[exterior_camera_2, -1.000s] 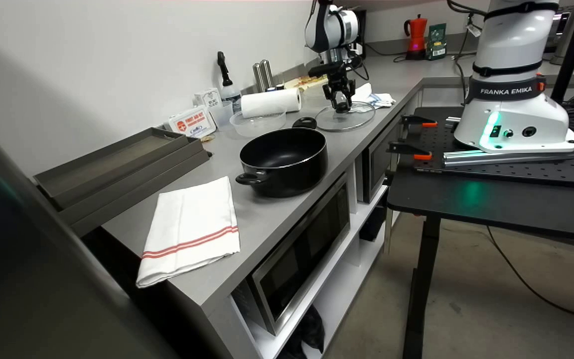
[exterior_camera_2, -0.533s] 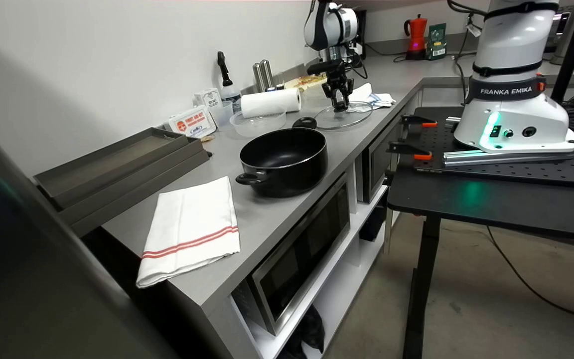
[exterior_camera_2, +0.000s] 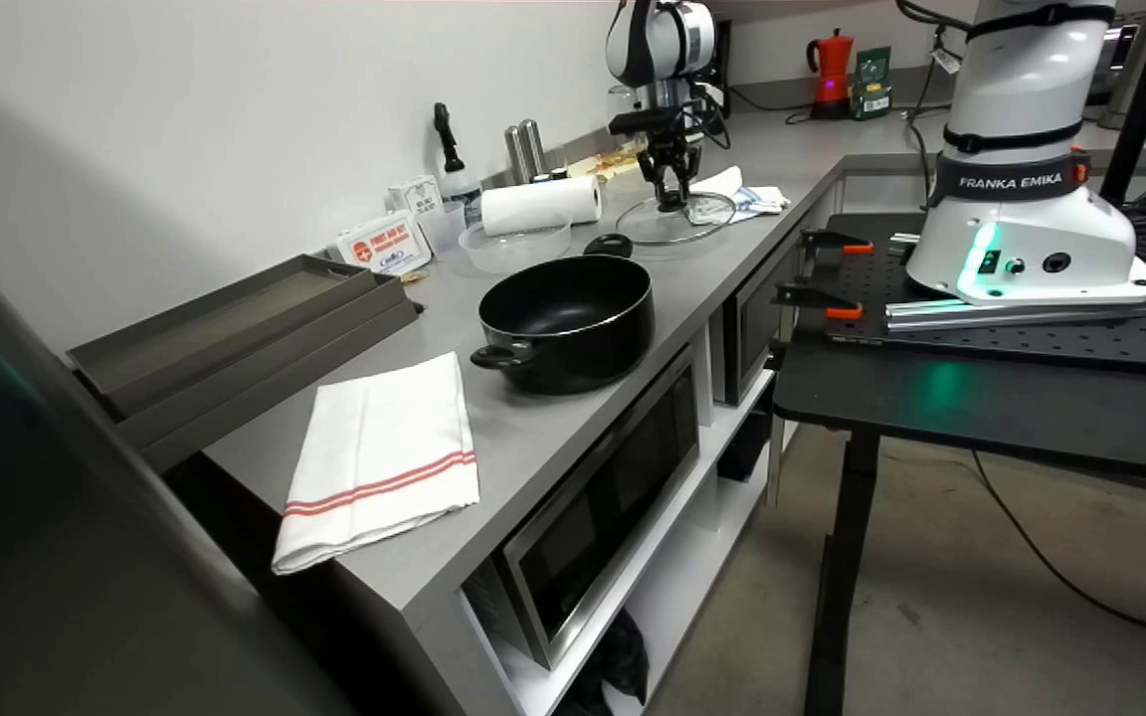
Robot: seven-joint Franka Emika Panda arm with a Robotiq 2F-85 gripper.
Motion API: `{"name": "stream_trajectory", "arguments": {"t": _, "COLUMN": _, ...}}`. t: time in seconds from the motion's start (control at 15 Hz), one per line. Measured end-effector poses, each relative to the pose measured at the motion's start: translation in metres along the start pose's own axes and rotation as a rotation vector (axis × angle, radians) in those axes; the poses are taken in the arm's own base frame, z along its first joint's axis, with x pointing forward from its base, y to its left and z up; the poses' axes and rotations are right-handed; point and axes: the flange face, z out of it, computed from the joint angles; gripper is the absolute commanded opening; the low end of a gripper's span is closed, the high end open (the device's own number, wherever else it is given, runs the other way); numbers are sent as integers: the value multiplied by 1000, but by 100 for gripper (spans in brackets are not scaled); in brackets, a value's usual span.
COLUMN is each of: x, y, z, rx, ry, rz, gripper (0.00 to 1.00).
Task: Put the lid on the black pot
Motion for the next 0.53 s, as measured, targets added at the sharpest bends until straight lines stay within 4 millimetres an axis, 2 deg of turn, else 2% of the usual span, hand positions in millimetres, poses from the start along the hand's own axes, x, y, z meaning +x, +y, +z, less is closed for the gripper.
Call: {"name": "stream_trajectory", "arguments": {"t": 0.53, "x": -19, "y": 8, "z": -88, "rx": 187, "ry": 20, "rz": -63, "gripper": 26}}
